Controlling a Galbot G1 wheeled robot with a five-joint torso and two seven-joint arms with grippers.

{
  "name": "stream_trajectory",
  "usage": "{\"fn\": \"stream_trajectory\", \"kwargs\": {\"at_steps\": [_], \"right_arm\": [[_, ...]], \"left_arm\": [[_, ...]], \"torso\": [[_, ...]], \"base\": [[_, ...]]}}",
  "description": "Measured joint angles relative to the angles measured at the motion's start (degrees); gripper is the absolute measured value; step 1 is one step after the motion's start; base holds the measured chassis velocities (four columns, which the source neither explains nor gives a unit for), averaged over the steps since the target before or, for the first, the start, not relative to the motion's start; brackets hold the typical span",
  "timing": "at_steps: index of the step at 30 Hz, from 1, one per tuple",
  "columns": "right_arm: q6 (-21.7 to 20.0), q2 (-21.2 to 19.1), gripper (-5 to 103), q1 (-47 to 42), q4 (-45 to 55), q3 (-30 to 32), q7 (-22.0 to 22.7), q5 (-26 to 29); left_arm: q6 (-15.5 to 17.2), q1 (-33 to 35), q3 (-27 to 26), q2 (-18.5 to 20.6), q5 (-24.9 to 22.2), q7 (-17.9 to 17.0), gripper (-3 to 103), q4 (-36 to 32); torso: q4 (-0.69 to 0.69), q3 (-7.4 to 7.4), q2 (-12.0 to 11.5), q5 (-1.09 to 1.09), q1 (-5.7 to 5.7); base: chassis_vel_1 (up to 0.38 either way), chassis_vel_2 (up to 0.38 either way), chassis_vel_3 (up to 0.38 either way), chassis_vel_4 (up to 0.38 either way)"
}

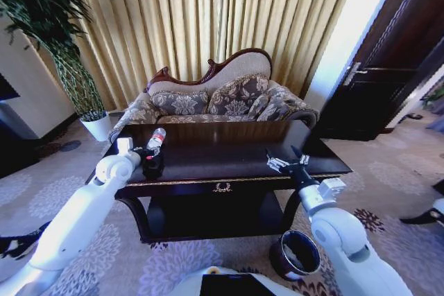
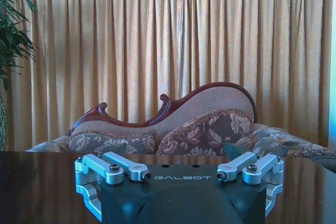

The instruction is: Move to the front of the table and place the trash on the table into the trash bin.

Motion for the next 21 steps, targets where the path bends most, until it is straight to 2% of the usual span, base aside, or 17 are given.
{"fn": "stream_trajectory", "kwargs": {"at_steps": [7,10,11,12,13,14,16,17,18,19,20,21], "right_arm": [[0.0,-0.03,100,-0.02,0.4,0.06,0.1,0.53],[-0.34,-0.29,100,0.19,1.04,-0.01,0.91,1.84],[-1.0,-0.73,100,0.85,1.57,-0.19,1.82,3.5],[-1.0,-0.73,100,0.85,1.57,-0.19,1.82,3.5],[-1.55,-1.24,100,1.42,1.97,-0.28,2.39,4.96],[-1.55,-1.24,100,1.42,1.97,-0.28,2.39,4.96],[-2.45,-2.89,100,2.37,2.86,-0.6,3.21,9.24],[-2.74,-4.44,100,2.95,3.47,-0.73,3.55,13.64],[-2.74,-4.44,100,2.95,3.47,-0.73,3.55,13.64],[-2.79,-5.48,100,3.43,3.77,-0.74,3.73,16.79],[-2.82,-6.16,100,3.83,3.89,-0.74,3.76,18.7],[-2.85,-8.03,100,5.23,3.98,-0.73,3.84,23.84]], "left_arm": [[-0.19,0.33,-0.9,0.05,0.98,0.26,30,-0.72],[-1.81,0.94,-1.43,0.41,4.83,1.41,28,-1.27],[-3.6,1.44,-1.59,0.54,9.0,2.33,28,-1.59],[-3.6,1.44,-1.59,0.54,9.0,2.33,28,-1.59],[-5.63,1.98,-1.83,0.66,11.6,3.62,28,-2.0],[-5.63,1.98,-1.83,0.66,11.6,3.62,28,-2.0],[-12.19,3.53,-2.38,1.08,15.86,7.22,28,-3.24],[-18.67,4.96,-3.19,1.33,19.06,11.51,28,-3.84],[-18.67,4.96,-3.19,1.33,19.06,11.51,28,-3.84],[-22.72,6.11,-4.08,1.47,20.73,14.78,28,-4.31],[-24.88,6.84,-4.77,1.56,21.55,16.6,28,-4.68],[-29.58,9.11,-6.66,1.96,22.77,20.41,28,-6.28]], "torso": [[0.0,0.0,0.01,0.0,0.0],[0.0,0.0,0.01,0.0,0.0],[0.0,0.0,0.01,0.0,0.0],[0.0,0.0,0.01,0.0,0.0],[0.01,0.0,0.0,0.0,0.0],[0.01,0.0,0.0,0.0,0.0],[0.0,0.0,0.0,0.0,-0.01],[0.0,0.0,0.0,0.01,-0.01],[0.0,0.0,0.0,0.01,-0.01],[-0.01,0.0,0.01,0.0,-0.01],[-0.02,0.0,0.0,0.0,-0.01],[0.0,0.0,0.01,0.01,-0.01]], "base": [[0.0,0.0,0.0,0.0],[0.0,0.0,0.0,0.0],[0.0,0.0,0.0,0.0],[0.0,0.0,0.0,0.0],[0.0,0.0,0.0,0.0],[0.0,0.0,0.0,0.0],[0.0,0.0,0.0,0.0],[0.0,0.0,0.0,0.0],[0.0,0.0,0.0,0.0],[0.0,0.0,0.0,0.0],[0.0,0.0,0.0,0.0],[0.0,0.0,0.0,0.0]]}}
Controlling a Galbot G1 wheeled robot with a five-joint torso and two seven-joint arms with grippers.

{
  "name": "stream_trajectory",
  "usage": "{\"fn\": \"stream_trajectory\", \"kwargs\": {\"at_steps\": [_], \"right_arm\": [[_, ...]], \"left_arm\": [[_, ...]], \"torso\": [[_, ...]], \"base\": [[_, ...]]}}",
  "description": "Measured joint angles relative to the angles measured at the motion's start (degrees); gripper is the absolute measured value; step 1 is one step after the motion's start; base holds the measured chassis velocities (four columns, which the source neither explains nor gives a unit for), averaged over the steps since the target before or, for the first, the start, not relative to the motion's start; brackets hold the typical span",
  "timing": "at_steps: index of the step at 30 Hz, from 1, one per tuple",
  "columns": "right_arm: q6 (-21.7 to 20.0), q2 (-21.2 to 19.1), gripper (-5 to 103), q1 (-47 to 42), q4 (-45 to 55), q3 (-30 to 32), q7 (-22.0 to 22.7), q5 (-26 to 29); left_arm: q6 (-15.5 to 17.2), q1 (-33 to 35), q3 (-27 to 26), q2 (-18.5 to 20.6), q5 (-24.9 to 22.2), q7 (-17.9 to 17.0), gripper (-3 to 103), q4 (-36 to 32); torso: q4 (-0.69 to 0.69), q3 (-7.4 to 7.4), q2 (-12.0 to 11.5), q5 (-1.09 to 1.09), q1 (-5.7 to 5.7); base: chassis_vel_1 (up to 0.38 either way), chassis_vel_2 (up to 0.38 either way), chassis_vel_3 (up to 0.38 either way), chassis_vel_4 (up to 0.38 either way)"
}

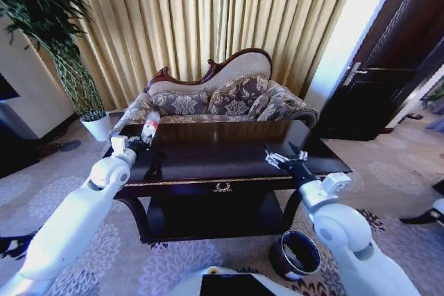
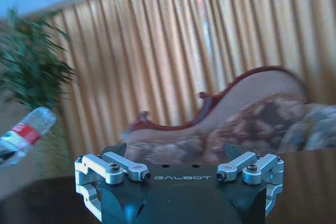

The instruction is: Move to the front of the table and place the trash on the table into the trash bin.

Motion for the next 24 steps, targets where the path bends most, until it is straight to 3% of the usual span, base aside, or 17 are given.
{"fn": "stream_trajectory", "kwargs": {"at_steps": [1,4,5,7,8,11,12,17,24], "right_arm": [[0.0,0.0,100,0.0,0.0,0.0,0.0,0.0],[-0.09,-2.42,100,2.79,-0.3,-0.84,-0.15,6.19],[-0.09,-2.42,100,2.79,-0.3,-0.84,-0.15,6.19],[-0.31,-3.39,100,4.86,-0.41,-1.89,-0.9,9.83],[-0.83,-4.09,100,6.89,-0.42,-2.96,-1.47,13.18],[-1.37,-4.86,100,8.83,-0.4,-4.03,-1.96,16.98],[-1.9,-5.98,100,11.04,-0.38,-5.1,-2.64,22.38],[-2.05,-8.14,100,16.49,-1.51,-7.17,-4.74,30.63],[-1.73,-8.91,100,23.87,-4.15,-11.62,-5.36,31.92]], "left_arm": [[0.0,0.0,0.0,0.0,0.0,0.0,28,0.0],[-5.65,4.41,-2.99,0.93,0.43,3.83,28,-3.46],[-5.65,4.41,-2.99,0.93,0.43,3.83,28,-3.46],[-8.73,6.67,-4.28,1.66,1.34,5.44,28,-5.76],[-11.32,7.6,-4.56,2.37,3.01,6.2,28,-7.08],[-13.53,7.64,-4.56,3.23,5.6,7.1,28,-7.92],[-16.03,6.8,-4.1,4.34,8.55,8.25,28,-8.24],[-19.67,4.27,-0.86,7.0,12.42,9.05,28,-8.35],[-20.45,-0.18,4.96,8.28,14.74,9.23,28,-8.38]], "torso": [[0.0,0.0,0.0,0.0,0.0],[0.01,0.0,0.0,-0.01,0.0],[0.01,0.0,0.0,-0.01,0.0],[0.02,0.0,0.0,0.0,0.0],[0.01,0.0,0.0,-0.01,0.0],[0.0,0.0,0.0,0.0,0.0],[0.0,0.0,0.0,0.0,0.0],[-0.01,0.0,0.0,-0.01,0.0],[0.01,0.0,-0.01,-0.01,0.0]], "base": [[0.0,0.0,0.0,0.0],[0.0,0.0,0.0,0.0],[0.0,0.0,0.0,0.0],[0.0,0.0,0.0,0.0],[0.0,0.0,0.0,0.0],[0.0,0.0,0.0,0.0],[0.0,0.0,0.0,0.0],[0.0,0.0,0.0,0.0],[0.0,0.0,0.0,0.0]]}}
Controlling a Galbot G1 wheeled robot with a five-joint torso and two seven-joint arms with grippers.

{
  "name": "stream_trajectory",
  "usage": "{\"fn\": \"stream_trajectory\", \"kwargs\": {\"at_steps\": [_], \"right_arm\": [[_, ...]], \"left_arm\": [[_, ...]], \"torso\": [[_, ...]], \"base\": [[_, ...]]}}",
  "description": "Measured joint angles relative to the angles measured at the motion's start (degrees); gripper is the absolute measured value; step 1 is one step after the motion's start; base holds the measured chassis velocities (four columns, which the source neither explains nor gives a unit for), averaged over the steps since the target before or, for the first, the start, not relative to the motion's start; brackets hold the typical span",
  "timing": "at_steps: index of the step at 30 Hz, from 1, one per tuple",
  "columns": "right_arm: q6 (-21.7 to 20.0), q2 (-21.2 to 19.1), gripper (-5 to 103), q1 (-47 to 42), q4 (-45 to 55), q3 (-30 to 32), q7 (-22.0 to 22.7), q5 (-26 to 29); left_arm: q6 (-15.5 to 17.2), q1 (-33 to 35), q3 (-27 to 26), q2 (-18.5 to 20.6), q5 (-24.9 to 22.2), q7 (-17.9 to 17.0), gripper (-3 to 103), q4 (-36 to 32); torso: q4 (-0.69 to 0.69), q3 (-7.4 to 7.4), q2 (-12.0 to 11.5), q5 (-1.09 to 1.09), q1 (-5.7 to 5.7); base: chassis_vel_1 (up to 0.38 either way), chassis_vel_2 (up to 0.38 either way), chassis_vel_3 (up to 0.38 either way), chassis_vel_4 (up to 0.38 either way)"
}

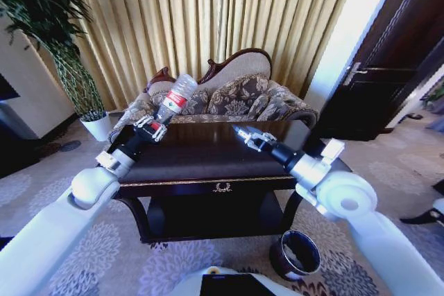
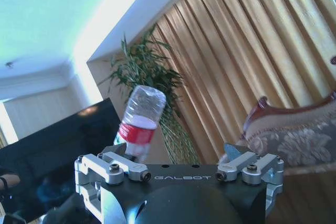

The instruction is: Move to the front of the table and place the trash on the table into the trash bin.

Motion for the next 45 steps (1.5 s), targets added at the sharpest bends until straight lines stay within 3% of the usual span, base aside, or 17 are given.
{"fn": "stream_trajectory", "kwargs": {"at_steps": [6,15,32,34,37,39,40,45], "right_arm": [[0.08,1.64,100,6.44,-3.92,-5.6,0.09,-0.46],[0.11,2.88,100,10.26,-8.6,-7.97,0.01,-1.41],[0.19,3.91,103,11.5,-8.96,-9.03,-0.04,-2.33],[0.19,3.83,100,11.46,-8.85,-9.17,-0.04,-2.54],[0.25,3.64,84,11.08,-8.38,-9.22,-0.04,-2.82],[0.26,3.62,84,10.99,-8.23,-9.22,-0.05,-2.83],[0.26,3.6,73,10.88,-8.08,-9.22,-0.06,-2.86],[0.26,3.43,57,10.39,-7.76,-9.13,-0.09,-3.08]], "left_arm": [[1.77,-8.76,11.02,-0.04,0.24,0.19,28,0.63],[3.13,-15.21,19.25,0.52,0.12,-0.11,28,-0.39],[4.39,-13.79,20.02,1.79,-1.09,-0.32,28,-2.85],[4.39,-13.34,19.89,1.79,-1.09,-0.41,28,-2.87],[4.39,-12.45,19.7,1.81,-1.08,-0.43,28,-2.87],[4.39,-12.39,19.7,1.8,-1.08,-0.44,28,-2.8],[4.39,-12.39,19.7,1.74,-1.08,-0.44,28,-2.61],[4.38,-12.52,20.15,1.41,-1.07,-0.5,28,-2.35]], "torso": [[-0.01,0.01,-0.01,0.0,0.02],[-0.01,0.01,-0.01,0.01,0.02],[0.0,0.0,0.0,0.0,0.01],[0.0,0.0,-0.01,0.0,0.01],[0.0,0.0,0.0,0.0,0.01],[-0.01,0.0,0.0,0.0,0.01],[0.0,0.0,0.0,0.0,0.01],[-0.01,0.0,0.0,0.0,0.01]], "base": [[0.0,0.0,0.0,0.0],[0.0,0.0,0.0,0.0],[0.0,0.0,0.0,0.0],[0.0,0.0,0.0,0.0],[0.0,0.0,0.0,0.0],[0.0,0.0,0.0,0.0],[0.0,0.0,0.0,0.0],[0.0,0.0,0.0,0.0]]}}
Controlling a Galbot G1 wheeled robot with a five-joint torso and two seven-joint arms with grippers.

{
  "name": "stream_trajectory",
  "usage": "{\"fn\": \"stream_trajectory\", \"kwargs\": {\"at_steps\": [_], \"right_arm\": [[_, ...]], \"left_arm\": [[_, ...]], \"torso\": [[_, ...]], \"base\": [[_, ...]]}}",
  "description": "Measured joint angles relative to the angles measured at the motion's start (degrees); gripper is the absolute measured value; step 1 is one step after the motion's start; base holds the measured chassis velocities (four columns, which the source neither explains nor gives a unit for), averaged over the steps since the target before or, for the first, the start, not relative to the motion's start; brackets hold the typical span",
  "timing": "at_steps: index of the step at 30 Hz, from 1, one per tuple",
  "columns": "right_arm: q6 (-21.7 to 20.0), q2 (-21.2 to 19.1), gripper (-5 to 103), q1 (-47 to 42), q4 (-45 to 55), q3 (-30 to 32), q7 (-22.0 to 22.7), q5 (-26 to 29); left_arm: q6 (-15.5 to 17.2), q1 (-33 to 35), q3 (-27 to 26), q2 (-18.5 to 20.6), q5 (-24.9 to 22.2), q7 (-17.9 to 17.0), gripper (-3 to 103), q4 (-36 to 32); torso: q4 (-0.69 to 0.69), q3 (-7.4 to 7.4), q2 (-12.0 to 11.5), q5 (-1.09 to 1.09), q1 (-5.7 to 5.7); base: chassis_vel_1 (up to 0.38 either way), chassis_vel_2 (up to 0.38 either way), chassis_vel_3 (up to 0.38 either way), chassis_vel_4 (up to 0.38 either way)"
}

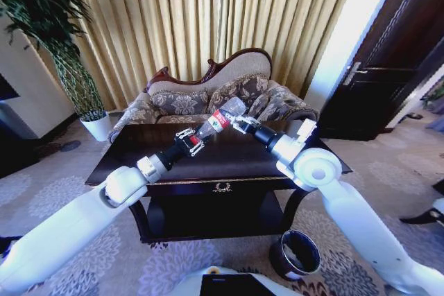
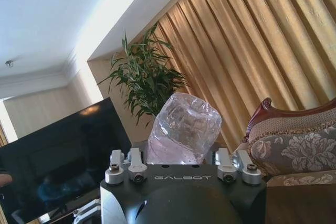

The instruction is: Move to the front of the table and place the trash on the table into the trash bin.

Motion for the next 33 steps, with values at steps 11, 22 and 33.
{"fn": "stream_trajectory", "kwargs": {"at_steps": [11,22,33], "right_arm": [[-0.05,-1.32,37,-1.81,1.21,1.28,-0.43,-0.24],[0.02,-3.57,27,-4.1,2.45,5.11,-0.45,-0.29],[1.15,-4.27,25,-7.45,1.83,9.95,-0.25,-6.78]], "left_arm": [[0.34,0.61,0.54,-0.05,0.02,-0.06,28,-0.58],[2.1,1.75,0.4,0.48,-0.29,-1.63,48,-1.99],[4.6,3.78,-5.52,2.0,-6.21,-3.61,92,-4.75]], "torso": [[0.0,0.0,0.0,0.0,-0.01],[0.0,0.0,0.0,0.0,-0.01],[0.0,0.0,0.0,0.0,-0.01]], "base": [[0.0,0.0,0.0,0.0],[0.0,0.0,0.0,0.0],[0.0,0.0,0.0,0.0]]}}
